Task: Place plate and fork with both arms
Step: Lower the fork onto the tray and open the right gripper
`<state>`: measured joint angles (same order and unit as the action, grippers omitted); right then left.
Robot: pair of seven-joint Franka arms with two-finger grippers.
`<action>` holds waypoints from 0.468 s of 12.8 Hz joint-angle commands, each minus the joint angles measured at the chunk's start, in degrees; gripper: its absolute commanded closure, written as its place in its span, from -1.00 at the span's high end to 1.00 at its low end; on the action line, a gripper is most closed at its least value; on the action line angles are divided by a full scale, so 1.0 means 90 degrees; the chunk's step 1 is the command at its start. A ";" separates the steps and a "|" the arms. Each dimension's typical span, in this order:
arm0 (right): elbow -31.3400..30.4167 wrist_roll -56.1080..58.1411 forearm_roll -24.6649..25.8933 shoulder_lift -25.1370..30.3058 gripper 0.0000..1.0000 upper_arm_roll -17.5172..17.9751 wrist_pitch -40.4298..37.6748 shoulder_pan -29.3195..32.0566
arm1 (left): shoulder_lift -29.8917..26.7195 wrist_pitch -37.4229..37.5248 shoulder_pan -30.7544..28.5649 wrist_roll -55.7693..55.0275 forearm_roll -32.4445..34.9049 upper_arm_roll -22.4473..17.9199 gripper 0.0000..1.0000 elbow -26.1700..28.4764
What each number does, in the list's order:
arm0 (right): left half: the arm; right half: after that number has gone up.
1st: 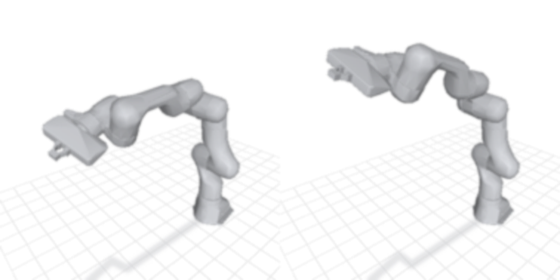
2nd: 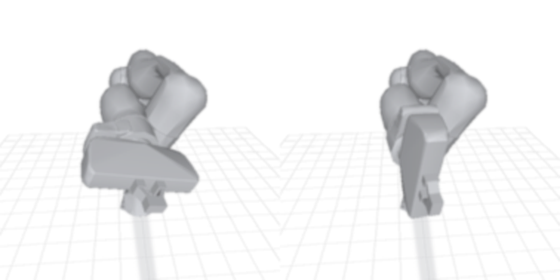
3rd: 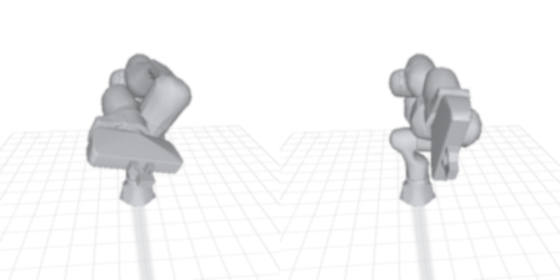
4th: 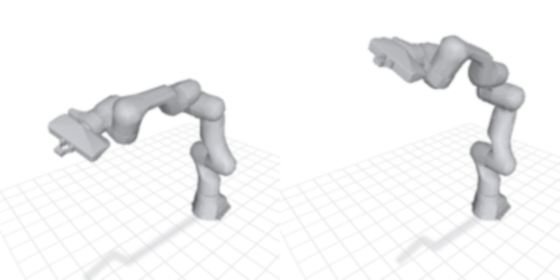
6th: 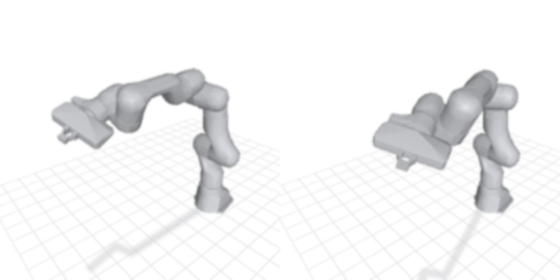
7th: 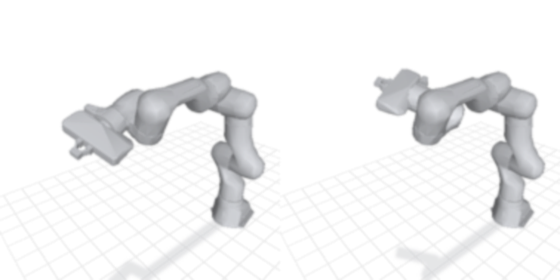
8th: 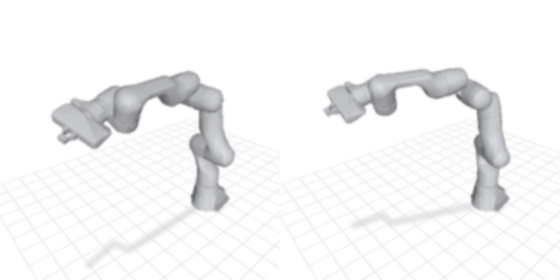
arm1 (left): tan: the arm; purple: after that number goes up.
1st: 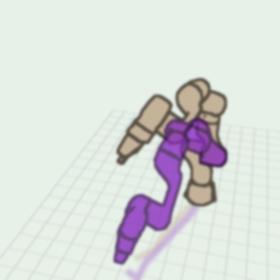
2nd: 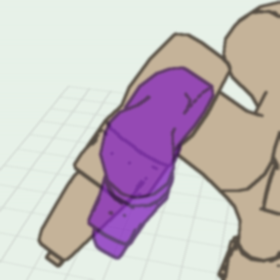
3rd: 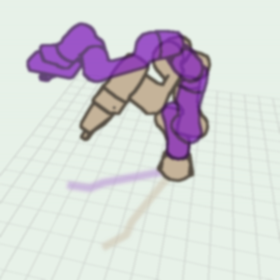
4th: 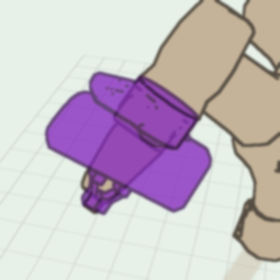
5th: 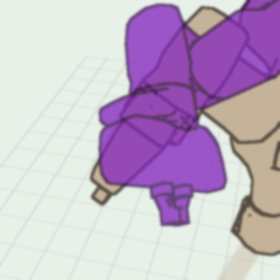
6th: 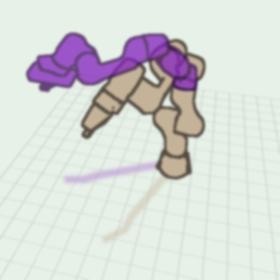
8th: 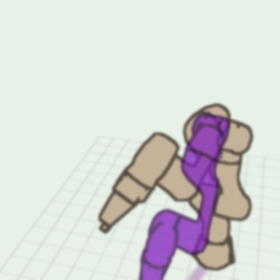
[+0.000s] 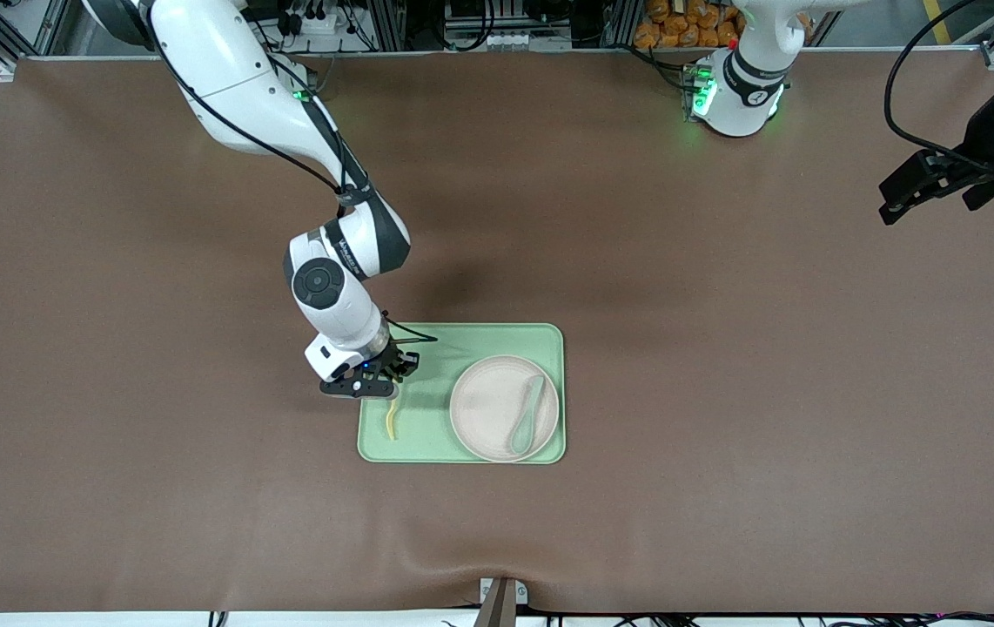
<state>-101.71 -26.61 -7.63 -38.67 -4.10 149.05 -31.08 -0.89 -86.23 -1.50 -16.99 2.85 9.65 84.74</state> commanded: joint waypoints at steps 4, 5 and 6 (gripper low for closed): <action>-0.0018 -0.0119 -0.0012 0.0048 1.00 0.0065 0.0041 0.0075 | -0.0067 0.0128 -0.0039 0.0198 -0.0092 -0.0027 1.00 -0.0051; 0.0002 -0.0129 -0.0012 0.0097 1.00 0.0074 0.0021 0.0123 | -0.0067 0.0128 -0.0039 0.0237 -0.0092 -0.0037 1.00 -0.0061; 0.0021 -0.0119 -0.0012 0.0146 1.00 0.0065 -0.0086 0.0123 | -0.0086 0.0128 -0.0039 0.0257 -0.0092 -0.0037 1.00 -0.0061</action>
<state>-101.34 -26.94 -7.63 -38.95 -4.13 149.36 -30.87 -0.93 -86.14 -1.54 -16.37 2.85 9.49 84.71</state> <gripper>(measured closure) 0.057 0.000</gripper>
